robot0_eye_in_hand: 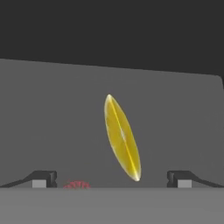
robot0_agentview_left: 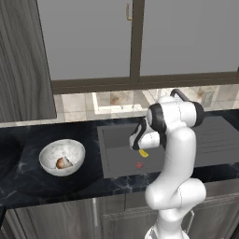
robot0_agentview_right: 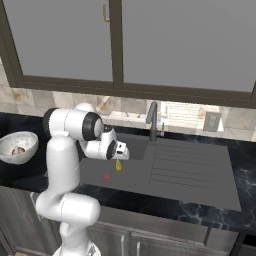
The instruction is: Pick the mushrooms from the cabinet and place them in one bowl. Pick the lemon wedge from the sink and place it in the other bowl.
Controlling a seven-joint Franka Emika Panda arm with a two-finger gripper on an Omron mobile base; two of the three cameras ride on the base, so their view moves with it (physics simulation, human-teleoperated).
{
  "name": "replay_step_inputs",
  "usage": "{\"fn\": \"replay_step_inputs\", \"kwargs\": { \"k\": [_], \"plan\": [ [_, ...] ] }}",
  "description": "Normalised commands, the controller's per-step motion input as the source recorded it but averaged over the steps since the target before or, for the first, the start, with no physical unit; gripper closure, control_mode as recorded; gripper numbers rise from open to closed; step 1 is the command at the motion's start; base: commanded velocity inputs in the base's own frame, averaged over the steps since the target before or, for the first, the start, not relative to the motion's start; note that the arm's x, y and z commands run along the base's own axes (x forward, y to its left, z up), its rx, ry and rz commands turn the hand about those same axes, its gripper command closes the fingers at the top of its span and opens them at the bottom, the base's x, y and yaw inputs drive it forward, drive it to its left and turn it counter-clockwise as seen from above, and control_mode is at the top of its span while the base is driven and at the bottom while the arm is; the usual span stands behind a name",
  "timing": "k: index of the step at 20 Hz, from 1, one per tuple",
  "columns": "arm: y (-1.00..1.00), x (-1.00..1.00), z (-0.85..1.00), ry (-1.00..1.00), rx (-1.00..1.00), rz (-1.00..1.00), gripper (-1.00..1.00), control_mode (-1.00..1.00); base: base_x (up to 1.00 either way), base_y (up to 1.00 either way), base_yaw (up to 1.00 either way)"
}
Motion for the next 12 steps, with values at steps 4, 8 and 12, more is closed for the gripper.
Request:
{"fn": "replay_step_inputs", "kwargs": {
  "k": [4,8,12],
  "plan": [
    [-0.03,0.27,-0.33,0.0,-0.02,0.0,-1.0,-1.0,0.0,0.0,0.0],
    [-0.01,0.23,-0.29,-0.01,0.0,0.0,-1.0,-1.0,0.0,0.0,0.0],
    [-0.02,0.21,-0.26,0.0,0.0,0.0,-1.0,-1.0,0.0,0.0,0.0]
  ]
}}
